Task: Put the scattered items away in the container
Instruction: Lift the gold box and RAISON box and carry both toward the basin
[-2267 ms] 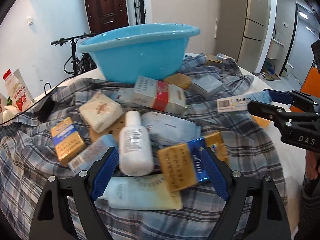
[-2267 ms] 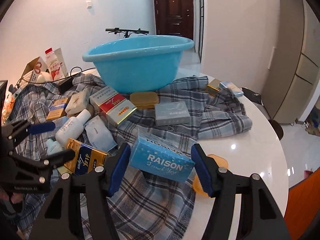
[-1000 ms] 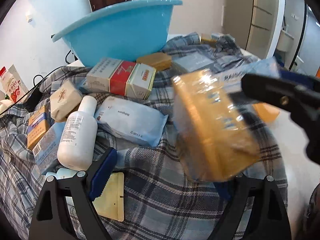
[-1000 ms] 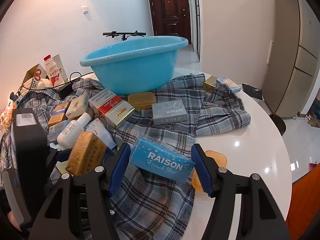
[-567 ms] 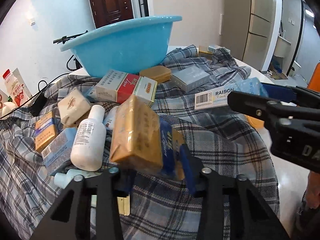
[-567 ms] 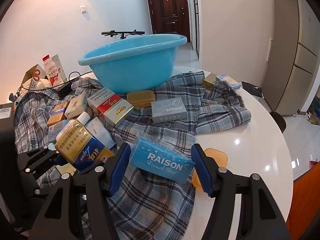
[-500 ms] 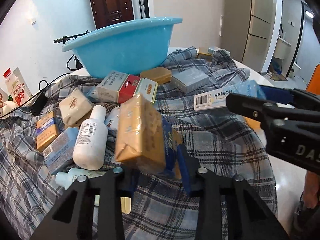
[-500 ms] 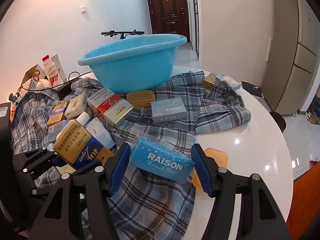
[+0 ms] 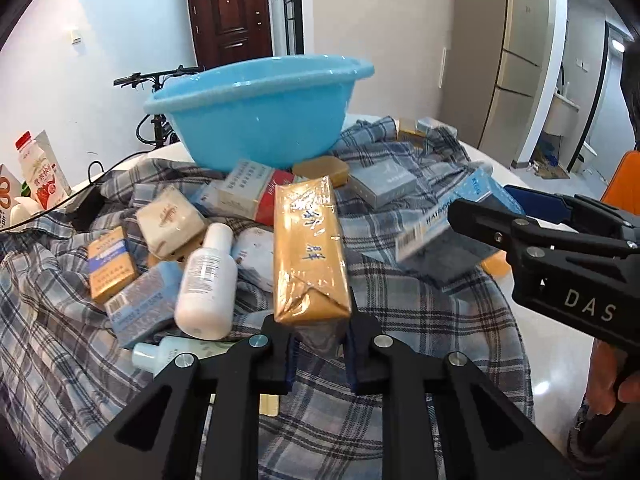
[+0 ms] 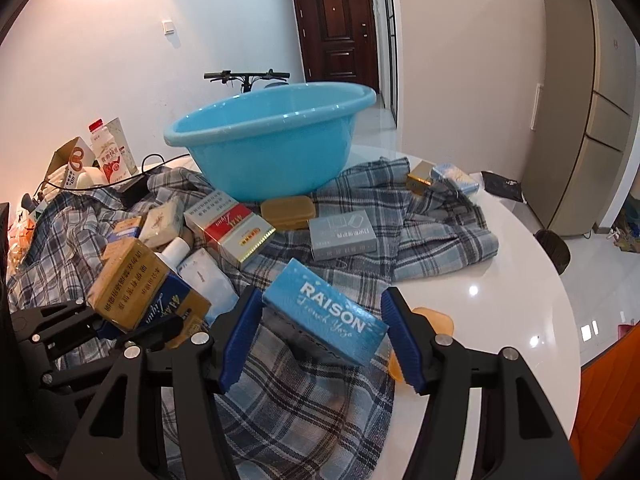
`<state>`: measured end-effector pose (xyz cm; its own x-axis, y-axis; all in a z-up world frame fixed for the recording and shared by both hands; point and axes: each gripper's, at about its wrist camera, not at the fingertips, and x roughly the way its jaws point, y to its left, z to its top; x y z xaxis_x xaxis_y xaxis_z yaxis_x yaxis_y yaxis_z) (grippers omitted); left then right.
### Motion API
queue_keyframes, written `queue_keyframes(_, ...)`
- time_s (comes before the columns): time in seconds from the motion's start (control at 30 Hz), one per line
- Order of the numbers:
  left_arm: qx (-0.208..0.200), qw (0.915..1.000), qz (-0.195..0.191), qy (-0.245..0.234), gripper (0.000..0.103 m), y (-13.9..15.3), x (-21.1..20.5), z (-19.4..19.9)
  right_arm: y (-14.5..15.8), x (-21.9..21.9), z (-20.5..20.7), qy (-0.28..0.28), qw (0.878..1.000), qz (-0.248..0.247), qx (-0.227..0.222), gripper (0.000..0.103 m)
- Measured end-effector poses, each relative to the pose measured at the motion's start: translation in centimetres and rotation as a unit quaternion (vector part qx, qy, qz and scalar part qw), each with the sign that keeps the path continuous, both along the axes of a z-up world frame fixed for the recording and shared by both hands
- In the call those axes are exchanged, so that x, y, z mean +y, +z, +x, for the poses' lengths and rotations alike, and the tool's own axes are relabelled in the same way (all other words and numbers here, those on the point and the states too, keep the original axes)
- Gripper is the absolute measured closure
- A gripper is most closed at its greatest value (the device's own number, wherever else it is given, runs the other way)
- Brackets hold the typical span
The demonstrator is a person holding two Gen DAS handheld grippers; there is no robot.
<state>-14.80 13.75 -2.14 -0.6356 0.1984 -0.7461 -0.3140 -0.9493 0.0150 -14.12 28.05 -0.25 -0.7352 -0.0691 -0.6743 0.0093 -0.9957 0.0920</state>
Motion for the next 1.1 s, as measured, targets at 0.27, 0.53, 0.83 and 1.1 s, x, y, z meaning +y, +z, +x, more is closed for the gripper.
queue_keyframes(0.27,0.015,0.9997,-0.001,0.018,0.083,1.6,-1.7,-0.5,2.1,-1.1,0.8,0.007,0.999,0.022,0.035,0.046)
queue_keyframes(0.53,0.038,0.9986,0.000,0.036,0.083,3.7,-3.5,-1.2,2.7,-0.6,0.0,0.006,1.000,0.005,0.028,0.082)
queue_keyframes(0.83,0.042,0.9983,0.004,0.042,0.083,4.4,-4.3,-1.6,2.6,-0.7,0.0,0.013,1.000,-0.010,0.026,0.082)
queue_keyframes(1.1,0.063,0.9971,0.004,0.043,0.083,6.3,-4.4,-2.2,6.0,-1.2,-0.2,0.015,0.998,-0.001,0.066,0.082)
